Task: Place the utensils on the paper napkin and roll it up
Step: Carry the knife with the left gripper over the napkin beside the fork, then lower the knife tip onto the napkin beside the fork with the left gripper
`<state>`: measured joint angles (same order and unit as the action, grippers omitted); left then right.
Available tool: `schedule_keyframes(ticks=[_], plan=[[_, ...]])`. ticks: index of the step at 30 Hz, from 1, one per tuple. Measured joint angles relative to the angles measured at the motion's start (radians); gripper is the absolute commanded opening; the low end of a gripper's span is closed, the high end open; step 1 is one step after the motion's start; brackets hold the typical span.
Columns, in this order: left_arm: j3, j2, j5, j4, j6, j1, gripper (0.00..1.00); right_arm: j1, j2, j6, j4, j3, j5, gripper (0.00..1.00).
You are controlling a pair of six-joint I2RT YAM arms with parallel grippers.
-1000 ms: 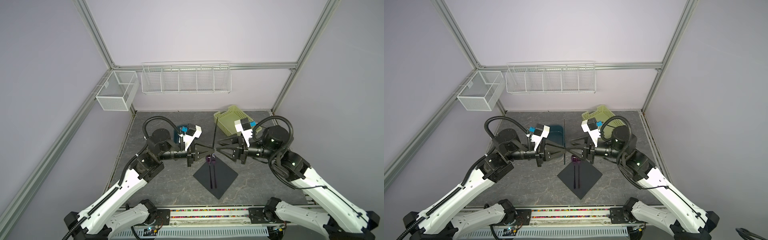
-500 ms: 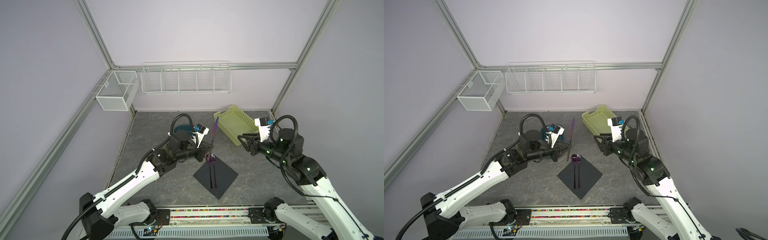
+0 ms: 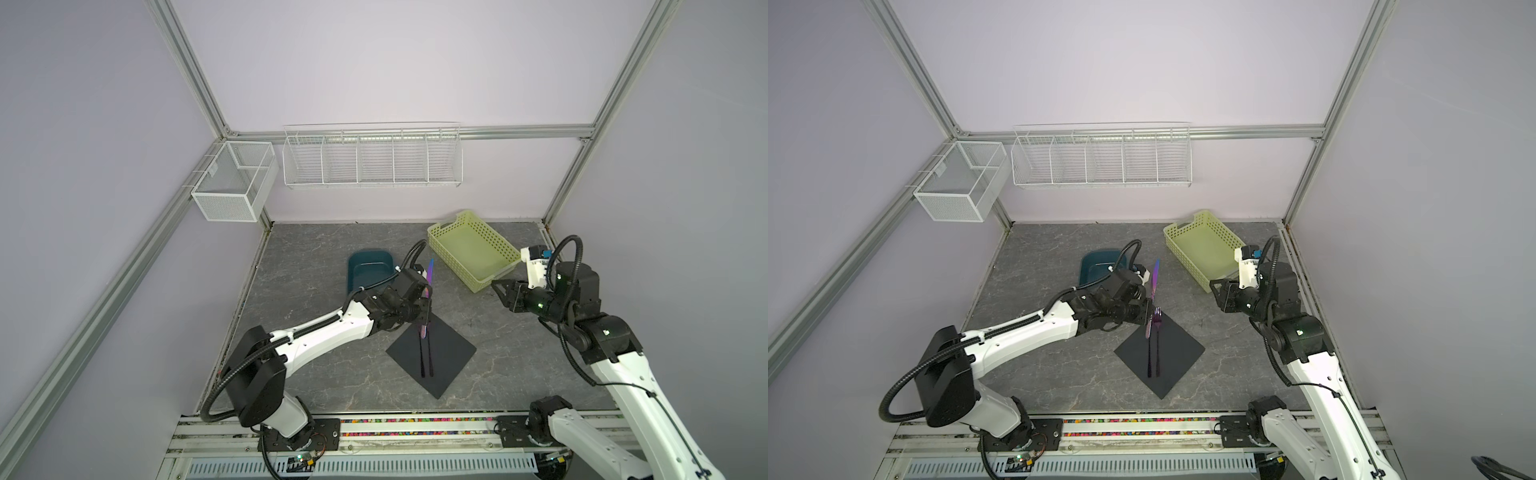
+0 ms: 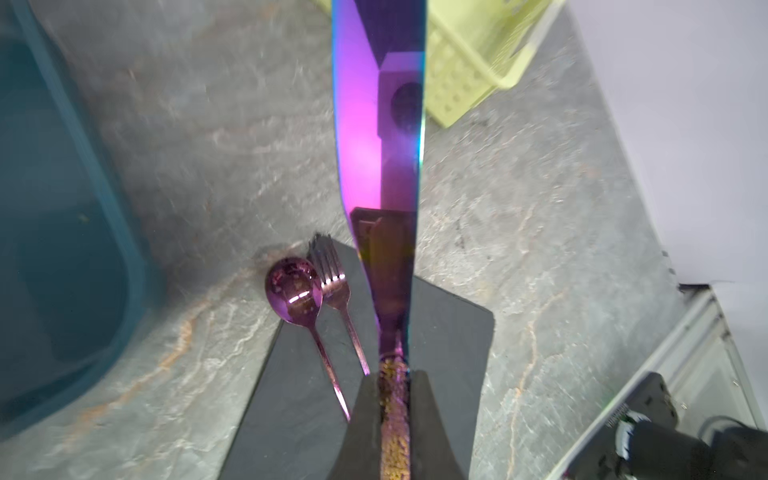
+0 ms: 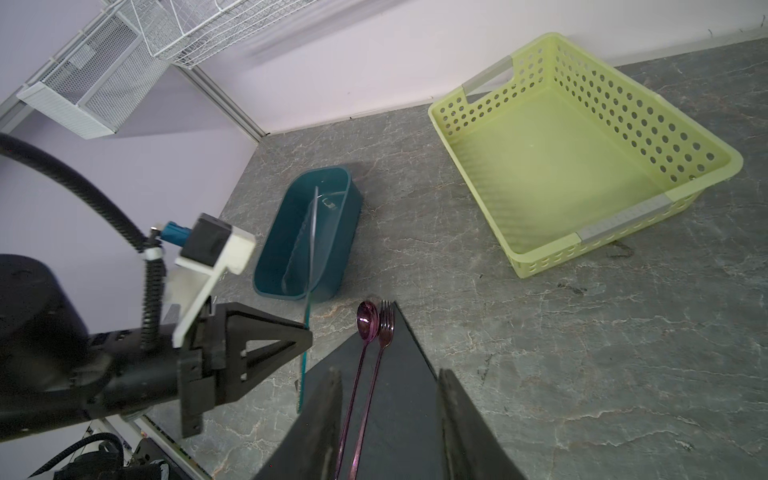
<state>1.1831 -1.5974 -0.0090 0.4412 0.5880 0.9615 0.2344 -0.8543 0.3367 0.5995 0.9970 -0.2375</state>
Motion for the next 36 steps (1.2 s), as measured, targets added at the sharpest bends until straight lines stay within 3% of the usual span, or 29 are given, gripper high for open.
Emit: schedule_keyframes(ticks=[5,16,26,36], plan=[[0.131,-0.159,-0.040,0.089,0.122,0.060,0.00,-0.072,0.000,-0.016,0.018,-0.012,-0.053,0.41],[0.316,-0.343,-0.111,0.235,0.320,0.178,0.00,-0.188,0.000,-0.077,0.026,-0.013,-0.177,0.40],[0.309,-0.357,-0.118,0.280,0.434,0.223,0.00,-0.198,0.000,-0.083,0.025,-0.030,-0.250,0.40],[0.212,-0.357,-0.111,0.298,0.484,0.231,0.00,-0.198,0.034,-0.083,0.024,-0.044,-0.266,0.40]])
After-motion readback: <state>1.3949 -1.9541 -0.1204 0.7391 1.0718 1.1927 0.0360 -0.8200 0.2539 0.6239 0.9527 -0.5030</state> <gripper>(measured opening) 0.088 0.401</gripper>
